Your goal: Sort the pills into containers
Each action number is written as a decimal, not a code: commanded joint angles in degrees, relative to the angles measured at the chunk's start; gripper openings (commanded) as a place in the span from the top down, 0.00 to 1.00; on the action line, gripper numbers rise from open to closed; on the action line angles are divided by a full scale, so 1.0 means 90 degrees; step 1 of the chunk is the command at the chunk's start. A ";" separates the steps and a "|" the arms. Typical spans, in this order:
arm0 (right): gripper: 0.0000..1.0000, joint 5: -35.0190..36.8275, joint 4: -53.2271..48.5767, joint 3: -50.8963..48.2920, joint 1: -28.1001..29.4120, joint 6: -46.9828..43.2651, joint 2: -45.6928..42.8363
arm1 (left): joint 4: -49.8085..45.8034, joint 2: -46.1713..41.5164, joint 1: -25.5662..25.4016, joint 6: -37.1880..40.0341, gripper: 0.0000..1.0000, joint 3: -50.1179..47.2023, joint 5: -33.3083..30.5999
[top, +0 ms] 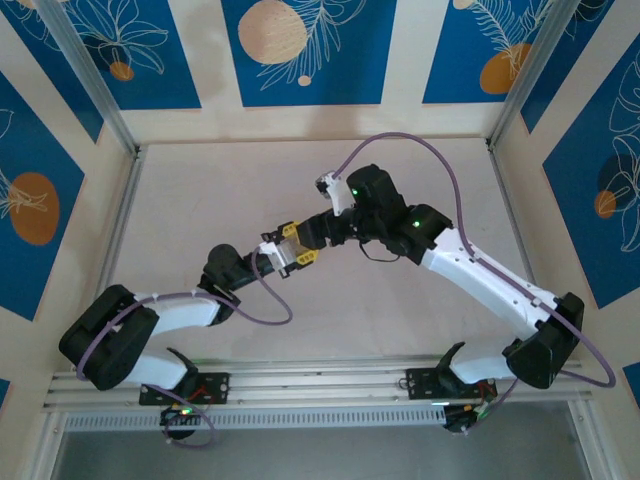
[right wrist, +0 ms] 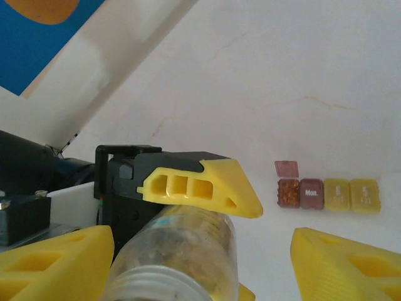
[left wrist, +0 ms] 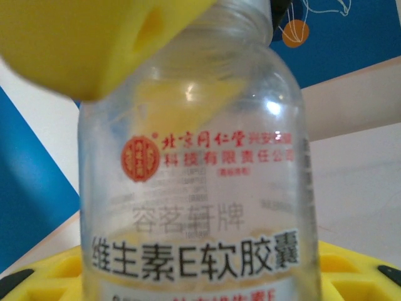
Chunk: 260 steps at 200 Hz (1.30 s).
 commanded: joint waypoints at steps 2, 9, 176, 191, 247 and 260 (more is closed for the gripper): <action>0.27 0.0151 -0.0355 0.0150 0.0061 0.0260 0.0130 | 0.0319 -0.0017 -0.0049 0.0173 1.00 -0.0024 -0.0073; 0.27 0.0096 -0.0389 0.0153 0.0066 0.0307 0.0171 | 0.0319 -0.0009 -0.0043 0.0181 1.00 -0.0025 -0.0085; 0.65 -0.0697 -0.0682 0.0179 -0.0122 0.0883 0.0215 | 0.0738 0.0102 -0.0036 0.0152 0.77 -0.0012 -0.0771; 0.66 -0.0681 -0.0648 0.0137 -0.0146 0.0906 0.0145 | 0.1105 0.0231 -0.0039 0.0018 0.51 -0.0050 -0.0911; 0.69 -0.0478 -0.0683 0.0134 -0.0597 0.0745 -0.0106 | 0.1154 0.0402 -0.0039 -0.0062 0.00 -0.0012 -0.0959; 0.69 -0.0358 -0.0731 0.0180 -0.0800 0.0601 -0.0109 | 0.1151 0.0397 -0.0036 -0.0059 0.00 -0.0029 -0.0967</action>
